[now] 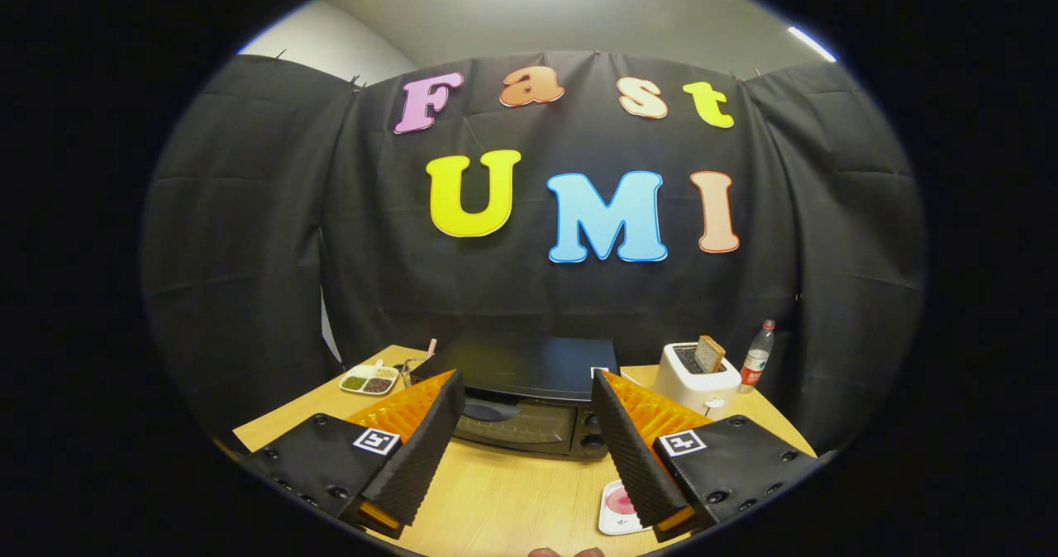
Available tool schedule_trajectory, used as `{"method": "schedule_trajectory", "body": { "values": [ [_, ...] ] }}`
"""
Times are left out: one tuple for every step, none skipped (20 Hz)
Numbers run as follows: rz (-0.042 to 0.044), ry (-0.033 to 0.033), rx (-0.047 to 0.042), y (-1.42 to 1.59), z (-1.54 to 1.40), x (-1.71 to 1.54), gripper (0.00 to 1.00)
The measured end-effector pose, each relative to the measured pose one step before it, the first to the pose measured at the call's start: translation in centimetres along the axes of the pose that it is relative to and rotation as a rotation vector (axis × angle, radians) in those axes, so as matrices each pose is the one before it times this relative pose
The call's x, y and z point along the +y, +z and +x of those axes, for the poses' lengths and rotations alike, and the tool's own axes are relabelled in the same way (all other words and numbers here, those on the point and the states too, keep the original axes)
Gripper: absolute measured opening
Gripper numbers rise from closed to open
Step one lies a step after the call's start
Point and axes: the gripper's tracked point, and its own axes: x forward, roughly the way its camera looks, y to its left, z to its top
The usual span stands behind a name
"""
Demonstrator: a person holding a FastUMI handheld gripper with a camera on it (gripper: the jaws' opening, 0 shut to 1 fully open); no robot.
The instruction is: Open the toaster oven, put the food inside, and close the toaster oven door.
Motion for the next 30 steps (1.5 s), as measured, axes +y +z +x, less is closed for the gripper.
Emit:
{"method": "schedule_trajectory", "body": {
  "values": [
    [-0.00095, 0.00658, -0.00542, 0.3, 0.335, 0.521, 0.98],
    [-0.00296, 0.01053, 0.00285, -0.15, 0.417, 0.652, 0.98],
    [-0.00698, 0.01452, 0.01274, -0.372, 0.407, 0.731, 0.98],
    [-0.00993, 0.01556, 0.01632, -0.386, 0.465, 0.683, 0.98],
    [-0.01042, 0.01015, 0.0121, -0.179, 0.45, 0.499, 0.98],
    [-0.00613, 0.00663, 0.00427, -0.014, 0.437, 0.333, 0.98],
    [-0.00087, 0.00428, -0.00164, 0.124, 0.432, 0.312, 0.98],
    [0.00032, 0.00682, -0.00046, -0.102, 0.56, 0.41, 0.98],
    [-0.00235, 0.00373, 0.00171, -0.066, 0.593, 0.28, 0.98],
    [-0.00247, -0.00026, 0.00548, -0.234, 0.531, 0.127, 0.98],
    [0.00228, 0.00127, 0.00937, -0.301, 0.623, 0.099, 0.98],
    [0.00529, 0.00029, 0.00171, -0.099, 0.521, 0.17, 0.98],
    [0.00261, -0.001, -0.0002, -0.115, 0.616, 0.092, 0.98],
    [-0.00017, -0.00438, 0.00467, -0.137, 0.616, 0.077, 0.98],
    [-0.00082, -0.00872, 0.00691, -0.24, 0.644, 0.005, 0.98],
    [0.00116, -0.01104, 0.01218, -0.289, 0.486, -0.059, 0.98],
    [0.00171, -0.01306, 0.01047, -0.393, 0.741, 0.028, 0.98],
    [0.00028, -0.00976, 0.00616, -0.256, 0.69, 0.116, 0.98],
    [-0.00146, -0.01551, 0.00729, -0.269, 0.816, 0.002, 0.98],
    [0.00185, -0.01603, 0.01223, -0.564, 0.881, -0.014, 0.98],
    [0.00338, -0.01602, 0.01887, -0.649, 0.943, 0.063, 0.98],
    [0.00607, -0.01662, 0.01606, -0.576, 0.975, -0.037, 0.98],
    [0.01051, -0.01518, 0.01843, -0.536, 0.992, -0.115, 0.98],
    [0.01251, -0.01679, 0.01584, -0.578, 0.913, -0.147, 0.98],
    [0.01367, -0.01167, 0.01786, -0.399, 0.914, -0.11, 0.98],
    [0.01095, -0.01025, 0.02108, -0.539, 0.876, -0.044, 0.98],
    [0.00512, -0.00905, 0.01846, -0.434, 0.796, -0.11, 0.98],
    [0.00207, -0.00729, 0.01698, -0.468, 0.697, -0.098, 0.98],
    [0.00147, -0.0059, 0.01419, -0.26, 0.641, -0.029, 0.98],
    [0.00122, -0.0055, 0.01355, -0.379, 0.451, 0.03, 0.98]
  ]
}}
